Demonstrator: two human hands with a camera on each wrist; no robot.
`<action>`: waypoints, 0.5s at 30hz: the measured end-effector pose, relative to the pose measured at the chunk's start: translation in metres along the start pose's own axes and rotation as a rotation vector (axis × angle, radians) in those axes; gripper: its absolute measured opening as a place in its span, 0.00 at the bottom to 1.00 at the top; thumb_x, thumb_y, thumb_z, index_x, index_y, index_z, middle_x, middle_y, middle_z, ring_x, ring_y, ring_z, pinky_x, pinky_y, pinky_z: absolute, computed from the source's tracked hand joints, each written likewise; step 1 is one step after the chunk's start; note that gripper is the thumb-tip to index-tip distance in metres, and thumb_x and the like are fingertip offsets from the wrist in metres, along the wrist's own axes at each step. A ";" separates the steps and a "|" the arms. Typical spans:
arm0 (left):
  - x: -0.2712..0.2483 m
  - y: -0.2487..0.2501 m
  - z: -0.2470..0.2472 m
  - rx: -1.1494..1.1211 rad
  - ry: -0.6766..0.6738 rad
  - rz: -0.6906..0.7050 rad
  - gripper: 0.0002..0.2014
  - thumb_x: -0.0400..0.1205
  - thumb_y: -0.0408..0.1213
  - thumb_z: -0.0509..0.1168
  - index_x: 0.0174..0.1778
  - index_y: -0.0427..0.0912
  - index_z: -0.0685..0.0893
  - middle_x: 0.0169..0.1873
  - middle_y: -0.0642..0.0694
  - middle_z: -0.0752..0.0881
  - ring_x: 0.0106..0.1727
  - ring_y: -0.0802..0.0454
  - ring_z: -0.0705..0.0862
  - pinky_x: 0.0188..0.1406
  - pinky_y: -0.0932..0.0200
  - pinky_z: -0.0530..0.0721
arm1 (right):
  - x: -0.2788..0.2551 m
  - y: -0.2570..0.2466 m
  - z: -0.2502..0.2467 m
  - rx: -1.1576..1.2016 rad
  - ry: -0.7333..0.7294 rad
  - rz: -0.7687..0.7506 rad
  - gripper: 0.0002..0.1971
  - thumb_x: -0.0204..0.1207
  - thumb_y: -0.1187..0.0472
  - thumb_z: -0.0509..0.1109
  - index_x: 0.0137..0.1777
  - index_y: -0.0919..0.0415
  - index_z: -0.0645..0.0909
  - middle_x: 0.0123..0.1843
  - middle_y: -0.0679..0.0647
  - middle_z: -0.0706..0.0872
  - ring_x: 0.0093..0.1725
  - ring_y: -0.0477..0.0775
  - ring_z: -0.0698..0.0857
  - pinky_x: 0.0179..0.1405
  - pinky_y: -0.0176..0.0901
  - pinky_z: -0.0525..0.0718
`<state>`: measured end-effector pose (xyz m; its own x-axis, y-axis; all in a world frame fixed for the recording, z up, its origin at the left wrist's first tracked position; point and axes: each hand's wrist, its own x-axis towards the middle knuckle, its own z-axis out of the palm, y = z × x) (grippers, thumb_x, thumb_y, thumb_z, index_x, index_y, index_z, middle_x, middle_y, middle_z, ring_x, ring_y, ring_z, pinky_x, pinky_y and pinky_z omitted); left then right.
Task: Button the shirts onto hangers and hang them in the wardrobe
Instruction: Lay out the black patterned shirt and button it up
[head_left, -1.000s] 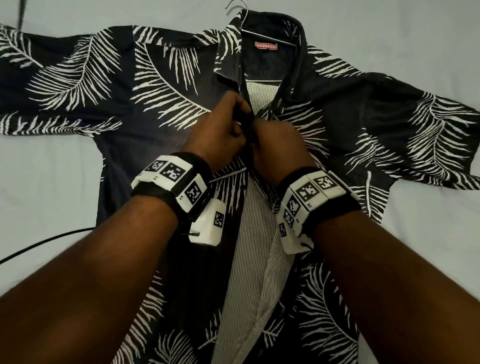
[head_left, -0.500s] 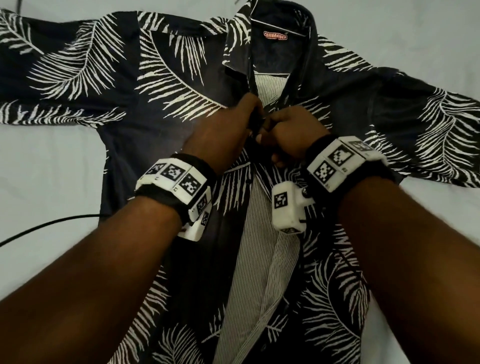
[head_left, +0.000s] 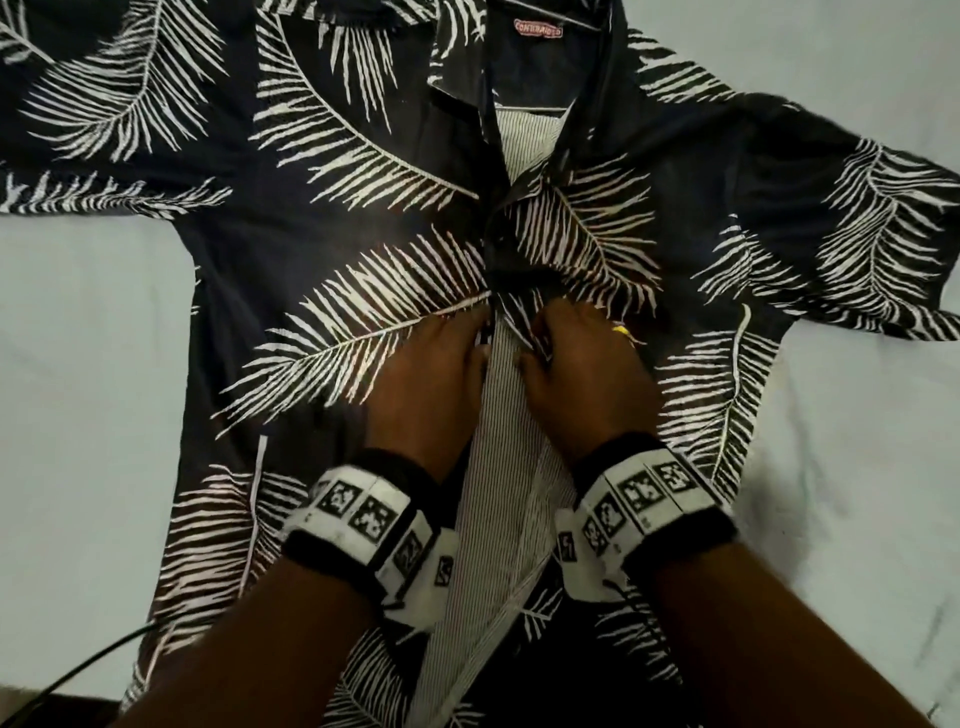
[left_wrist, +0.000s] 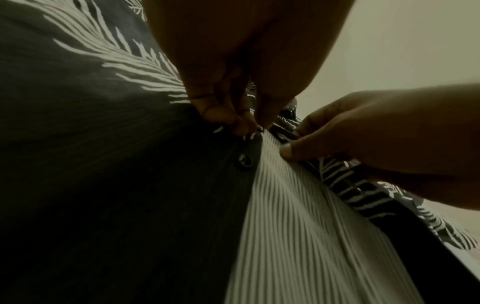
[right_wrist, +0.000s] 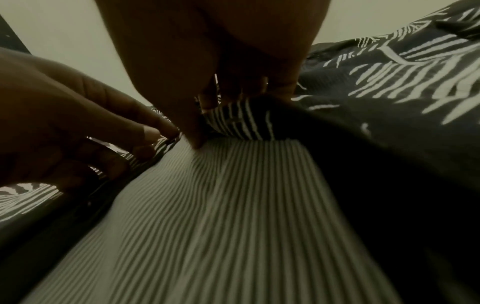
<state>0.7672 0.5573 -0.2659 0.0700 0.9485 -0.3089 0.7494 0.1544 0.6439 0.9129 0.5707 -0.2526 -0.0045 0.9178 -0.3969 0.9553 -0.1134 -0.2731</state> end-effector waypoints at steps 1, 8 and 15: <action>0.006 0.000 -0.001 0.000 0.004 -0.003 0.15 0.87 0.39 0.64 0.70 0.49 0.83 0.61 0.43 0.87 0.61 0.44 0.84 0.62 0.48 0.80 | 0.002 -0.002 0.000 -0.008 0.025 0.003 0.15 0.81 0.51 0.66 0.64 0.55 0.77 0.59 0.56 0.84 0.58 0.61 0.84 0.53 0.58 0.85; 0.018 0.003 -0.004 0.068 -0.040 -0.061 0.05 0.86 0.40 0.65 0.54 0.46 0.83 0.52 0.46 0.86 0.53 0.47 0.84 0.50 0.57 0.75 | 0.008 -0.014 -0.003 -0.023 0.067 -0.025 0.12 0.85 0.57 0.63 0.66 0.55 0.79 0.60 0.55 0.85 0.56 0.59 0.86 0.47 0.48 0.80; 0.015 0.006 -0.015 -0.026 -0.002 -0.071 0.03 0.83 0.36 0.69 0.51 0.46 0.86 0.47 0.49 0.89 0.49 0.51 0.86 0.49 0.62 0.74 | 0.002 -0.022 -0.003 0.174 0.077 0.027 0.09 0.81 0.54 0.67 0.56 0.56 0.82 0.49 0.53 0.86 0.49 0.54 0.85 0.43 0.44 0.79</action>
<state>0.7629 0.5766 -0.2566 0.0189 0.9344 -0.3556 0.7350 0.2282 0.6385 0.8930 0.5763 -0.2447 0.0499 0.9392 -0.3397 0.8893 -0.1966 -0.4129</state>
